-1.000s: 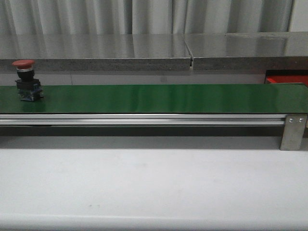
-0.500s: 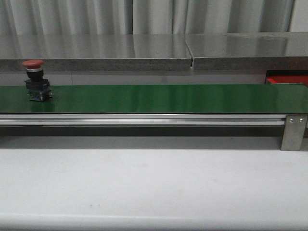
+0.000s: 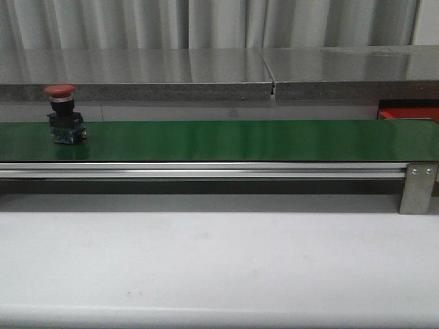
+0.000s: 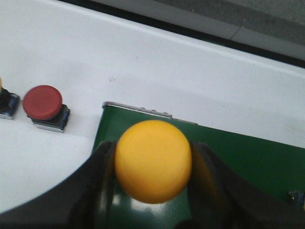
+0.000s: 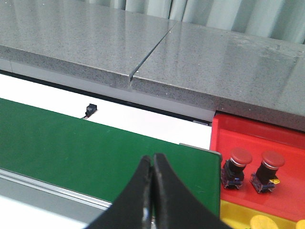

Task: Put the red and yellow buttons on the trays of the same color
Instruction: 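Grasp the yellow button and set it on the belt, open left gripper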

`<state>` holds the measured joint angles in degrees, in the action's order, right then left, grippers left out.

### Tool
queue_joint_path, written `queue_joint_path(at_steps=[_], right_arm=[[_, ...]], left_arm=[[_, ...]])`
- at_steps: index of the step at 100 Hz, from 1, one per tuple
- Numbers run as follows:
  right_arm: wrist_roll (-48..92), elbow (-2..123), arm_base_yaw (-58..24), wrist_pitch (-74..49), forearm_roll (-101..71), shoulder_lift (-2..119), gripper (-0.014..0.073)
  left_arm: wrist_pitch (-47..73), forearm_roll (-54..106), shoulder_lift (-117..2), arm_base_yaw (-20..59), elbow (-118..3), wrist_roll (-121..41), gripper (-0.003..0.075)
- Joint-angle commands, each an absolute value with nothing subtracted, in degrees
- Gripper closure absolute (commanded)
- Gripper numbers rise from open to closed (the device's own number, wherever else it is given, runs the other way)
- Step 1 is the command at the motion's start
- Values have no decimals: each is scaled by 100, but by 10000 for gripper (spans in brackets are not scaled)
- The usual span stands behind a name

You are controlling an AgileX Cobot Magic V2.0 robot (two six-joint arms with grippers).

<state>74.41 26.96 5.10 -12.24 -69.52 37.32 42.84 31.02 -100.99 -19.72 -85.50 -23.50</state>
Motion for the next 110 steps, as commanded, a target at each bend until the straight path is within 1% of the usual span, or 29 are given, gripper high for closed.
queue_joint_path(at_steps=[1,30,47,74,110], right_arm=[[7476,2835,513,-1110,-7037,3695,711],[7476,2835,513,-1110,-7037,3695,711],[7476,2835,513,-1110,-7037,3695,711],[7476,2835,513,-1110,-7037,3695,711],[7476,2835,513,-1110,-7037,3695,711]], left_arm=[[3833,3257,-9786,-1881,-8508,-2341,741],[3450,3166,-9819,-1801,-8081,-2341,741],[3130,3028,-9831,-1780,-8057,-2341,741],[2974,2734,-9831,-1591,-8057,-2341,741],[3068,2724,-10111,-1591,-8057,-2341,741]])
